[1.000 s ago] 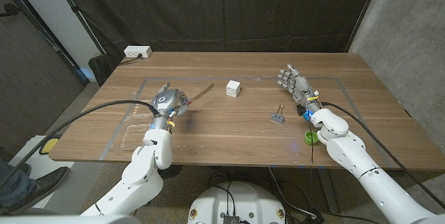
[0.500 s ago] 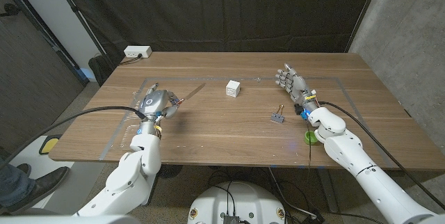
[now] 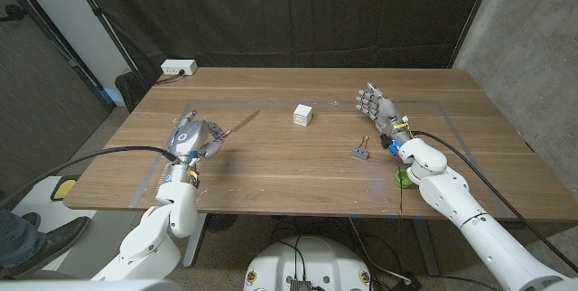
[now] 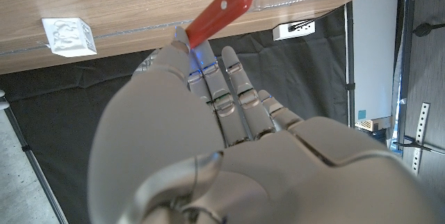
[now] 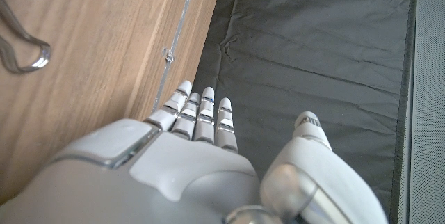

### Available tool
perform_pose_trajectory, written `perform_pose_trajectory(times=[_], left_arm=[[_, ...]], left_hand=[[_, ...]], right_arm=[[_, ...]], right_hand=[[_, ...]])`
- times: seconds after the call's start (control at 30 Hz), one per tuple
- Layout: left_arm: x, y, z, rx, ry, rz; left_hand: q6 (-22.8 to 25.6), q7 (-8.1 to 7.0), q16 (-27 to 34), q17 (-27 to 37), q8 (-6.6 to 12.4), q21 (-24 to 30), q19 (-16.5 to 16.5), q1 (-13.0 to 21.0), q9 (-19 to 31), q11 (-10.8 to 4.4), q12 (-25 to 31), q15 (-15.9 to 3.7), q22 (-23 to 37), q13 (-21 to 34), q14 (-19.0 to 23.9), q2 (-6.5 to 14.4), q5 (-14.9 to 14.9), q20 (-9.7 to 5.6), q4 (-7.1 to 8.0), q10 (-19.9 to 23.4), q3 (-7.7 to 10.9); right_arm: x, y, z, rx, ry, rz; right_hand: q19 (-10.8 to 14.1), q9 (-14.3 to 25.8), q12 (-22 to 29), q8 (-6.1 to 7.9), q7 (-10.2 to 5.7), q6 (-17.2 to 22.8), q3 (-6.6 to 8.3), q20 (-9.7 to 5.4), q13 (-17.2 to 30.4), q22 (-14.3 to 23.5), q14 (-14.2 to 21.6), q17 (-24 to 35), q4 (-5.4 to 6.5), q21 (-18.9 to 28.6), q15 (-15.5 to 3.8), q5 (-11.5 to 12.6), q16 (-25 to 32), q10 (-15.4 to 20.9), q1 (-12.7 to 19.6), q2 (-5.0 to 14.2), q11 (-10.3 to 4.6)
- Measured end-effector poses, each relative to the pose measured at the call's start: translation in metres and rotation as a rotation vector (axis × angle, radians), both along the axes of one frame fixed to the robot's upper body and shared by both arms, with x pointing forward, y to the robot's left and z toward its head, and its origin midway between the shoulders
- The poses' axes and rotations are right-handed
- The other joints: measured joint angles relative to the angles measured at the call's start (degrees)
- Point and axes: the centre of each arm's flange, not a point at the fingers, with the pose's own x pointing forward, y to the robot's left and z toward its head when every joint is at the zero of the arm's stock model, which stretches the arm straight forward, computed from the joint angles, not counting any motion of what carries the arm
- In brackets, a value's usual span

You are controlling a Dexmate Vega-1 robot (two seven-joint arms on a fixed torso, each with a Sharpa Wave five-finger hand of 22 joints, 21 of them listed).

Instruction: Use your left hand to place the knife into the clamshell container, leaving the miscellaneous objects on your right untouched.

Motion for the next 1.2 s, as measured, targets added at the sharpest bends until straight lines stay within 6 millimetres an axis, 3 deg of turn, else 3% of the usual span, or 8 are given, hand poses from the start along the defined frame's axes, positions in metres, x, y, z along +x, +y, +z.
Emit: perform_pose_trajectory(times=[0.73,1.2], left_arm=[[-0.029,0.027,-0.033,0.075,-0.037,0.104],[-0.031,0.048,-0.048,0.085,-0.114,0.168]], left_hand=[[0.61,-0.01,0.0,0.53,-0.03,0.0,0.89,0.01,-0.61,0.14,0.27,-0.2,0.0,0.13,0.43,-0.01,-0.2,-0.28,-0.25,0.14,0.25],[0.61,0.01,0.0,0.8,0.23,0.01,1.95,0.02,-0.78,0.2,0.06,-0.41,0.0,0.61,0.83,-0.02,0.0,-0.1,-0.47,0.2,0.47]], right_arm=[[0.01,0.013,0.009,-0.047,0.019,0.025],[0.015,0.02,0.012,-0.073,0.039,0.035]], right_hand=[[0.0,0.0,0.0,0.0,0.0,0.0,0.0,0.0,0.0,0.0,0.0,0.0,0.0,-0.43,0.0,0.0,0.0,0.0,0.23,0.23,0.0],[0.0,0.0,0.0,0.0,0.0,0.0,0.0,0.0,0.0,0.0,0.0,0.0,0.0,-0.88,0.0,0.0,0.0,0.0,0.03,0.43,0.0]])
